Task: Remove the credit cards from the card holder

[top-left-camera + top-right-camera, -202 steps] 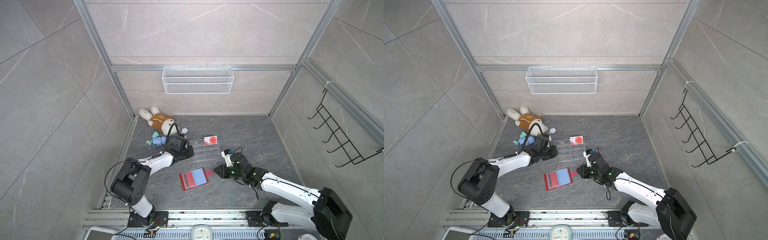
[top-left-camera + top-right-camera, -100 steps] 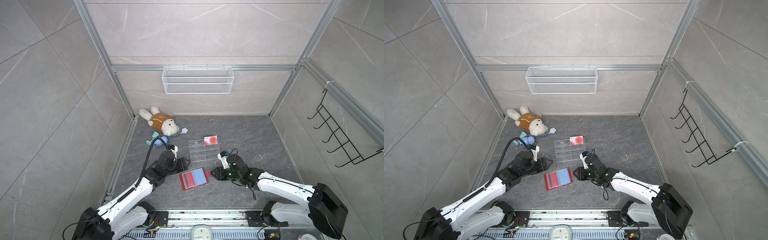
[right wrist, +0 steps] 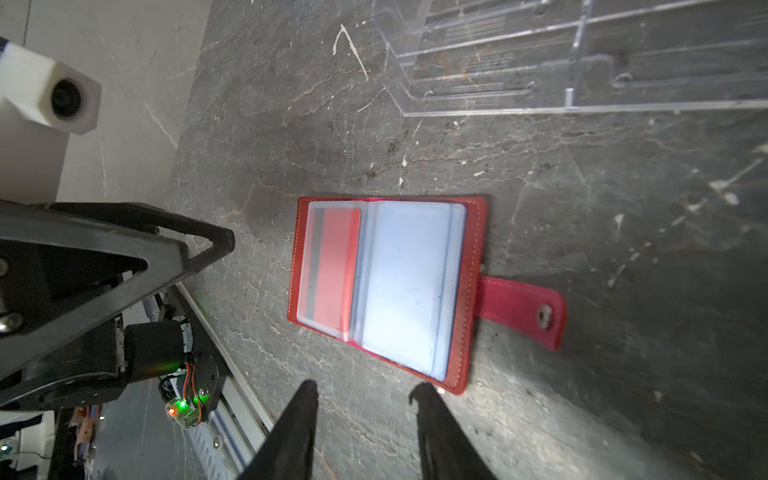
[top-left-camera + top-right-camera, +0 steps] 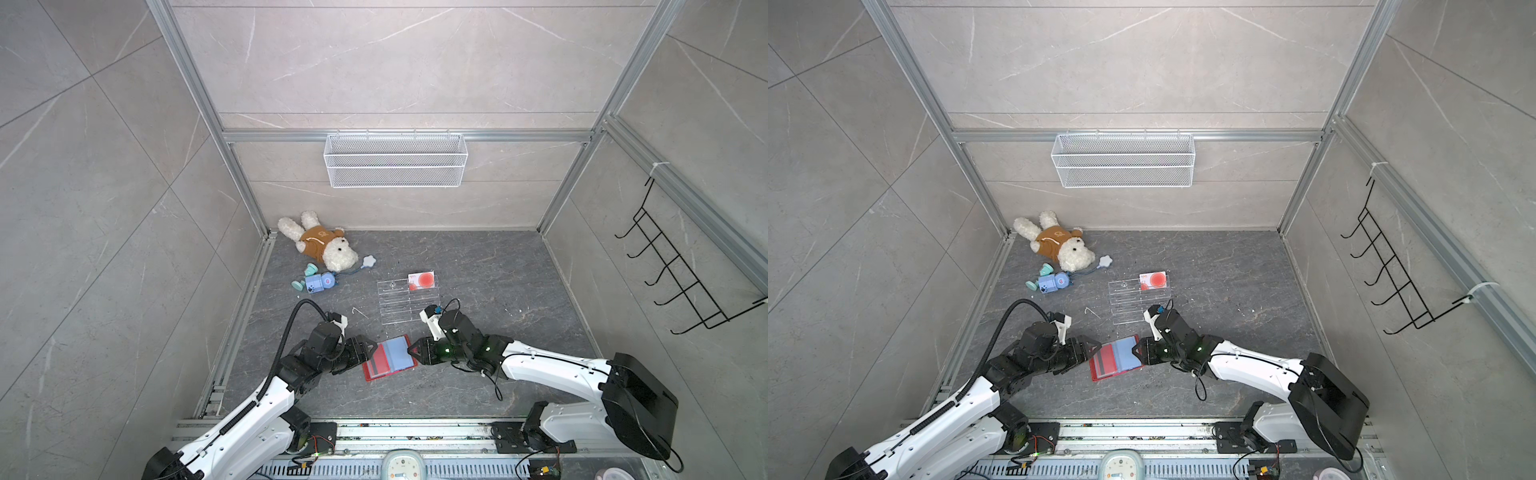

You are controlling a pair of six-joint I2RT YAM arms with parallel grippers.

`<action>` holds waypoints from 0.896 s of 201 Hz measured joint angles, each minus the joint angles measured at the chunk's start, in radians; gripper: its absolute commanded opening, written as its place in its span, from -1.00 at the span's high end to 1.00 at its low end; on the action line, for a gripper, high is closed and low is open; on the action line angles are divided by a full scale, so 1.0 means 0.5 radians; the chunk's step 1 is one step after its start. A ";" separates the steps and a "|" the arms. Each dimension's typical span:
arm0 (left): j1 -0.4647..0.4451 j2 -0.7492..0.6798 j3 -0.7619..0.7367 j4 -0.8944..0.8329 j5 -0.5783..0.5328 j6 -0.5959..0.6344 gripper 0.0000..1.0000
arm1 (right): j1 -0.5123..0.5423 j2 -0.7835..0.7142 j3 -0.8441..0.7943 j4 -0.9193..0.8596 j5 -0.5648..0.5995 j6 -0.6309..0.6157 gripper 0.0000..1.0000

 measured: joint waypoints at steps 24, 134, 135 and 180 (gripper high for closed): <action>0.000 -0.022 -0.108 -0.002 0.002 -0.079 -0.46 | 0.033 0.083 0.040 0.040 0.000 0.005 0.36; 0.000 -0.005 -0.452 0.314 0.056 -0.356 0.06 | 0.063 0.433 0.088 0.238 -0.016 0.043 0.53; 0.000 -0.004 -0.454 0.320 0.056 -0.357 0.07 | 0.063 0.437 0.088 0.240 -0.015 0.043 0.53; 0.000 0.028 -0.529 0.541 0.069 -0.417 0.30 | 0.065 0.513 0.079 0.294 -0.014 0.075 0.58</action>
